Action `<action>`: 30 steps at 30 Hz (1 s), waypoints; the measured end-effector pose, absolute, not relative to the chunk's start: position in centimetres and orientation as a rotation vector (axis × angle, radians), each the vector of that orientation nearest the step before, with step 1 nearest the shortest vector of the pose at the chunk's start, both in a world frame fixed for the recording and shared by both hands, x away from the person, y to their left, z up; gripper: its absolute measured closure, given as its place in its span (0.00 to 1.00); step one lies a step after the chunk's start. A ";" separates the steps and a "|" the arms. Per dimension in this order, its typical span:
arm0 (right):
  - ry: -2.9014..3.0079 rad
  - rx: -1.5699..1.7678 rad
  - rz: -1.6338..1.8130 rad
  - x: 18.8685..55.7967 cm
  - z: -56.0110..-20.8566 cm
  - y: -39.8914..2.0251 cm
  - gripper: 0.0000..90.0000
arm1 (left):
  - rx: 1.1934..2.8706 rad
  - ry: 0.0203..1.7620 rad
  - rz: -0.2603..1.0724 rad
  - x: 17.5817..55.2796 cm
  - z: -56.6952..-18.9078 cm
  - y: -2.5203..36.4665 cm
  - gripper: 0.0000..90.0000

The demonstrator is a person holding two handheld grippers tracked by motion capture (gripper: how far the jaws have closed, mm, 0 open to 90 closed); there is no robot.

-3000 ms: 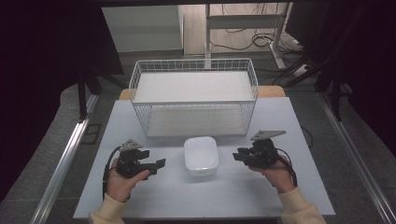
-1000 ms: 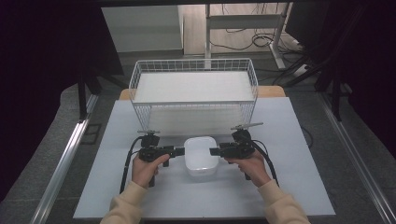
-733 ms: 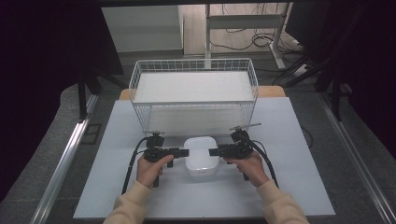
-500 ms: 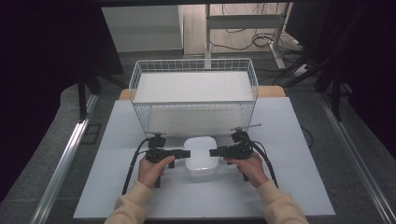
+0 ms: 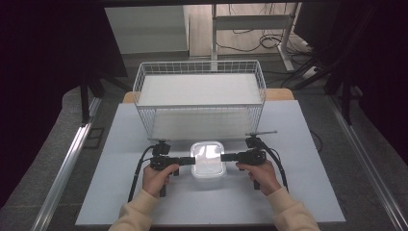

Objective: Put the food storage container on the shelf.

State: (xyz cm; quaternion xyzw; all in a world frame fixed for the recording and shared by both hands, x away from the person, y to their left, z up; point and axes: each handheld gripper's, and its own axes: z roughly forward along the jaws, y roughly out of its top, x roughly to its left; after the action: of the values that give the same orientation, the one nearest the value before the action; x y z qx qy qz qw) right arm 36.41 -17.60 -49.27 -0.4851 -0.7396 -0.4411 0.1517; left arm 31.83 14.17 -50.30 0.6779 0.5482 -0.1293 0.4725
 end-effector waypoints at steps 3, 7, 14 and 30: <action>-2.132 -1.389 -1.278 35.9 -48.9 -17.7 0.80 | 1.663 1.335 -0.298 31.4 -49.9 14.2 0.79; -2.119 -1.377 -1.307 35.3 -48.5 -17.9 0.85 | 1.670 1.311 -0.273 30.9 -49.4 14.5 0.84; -2.165 -1.353 -1.332 34.6 -48.0 -17.8 0.88 | 1.691 1.287 -0.250 30.4 -49.0 14.7 0.88; -2.281 -1.255 -1.440 33.2 -45.4 -17.3 0.88 | 1.702 1.200 -0.158 28.9 -46.4 15.3 0.88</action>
State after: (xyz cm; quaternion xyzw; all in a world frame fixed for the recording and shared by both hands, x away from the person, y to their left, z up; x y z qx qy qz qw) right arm 33.23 -17.28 -45.37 -0.4203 -0.7640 -0.4824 0.0834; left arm 28.91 15.28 -46.35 0.7045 0.4968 -0.0654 0.5025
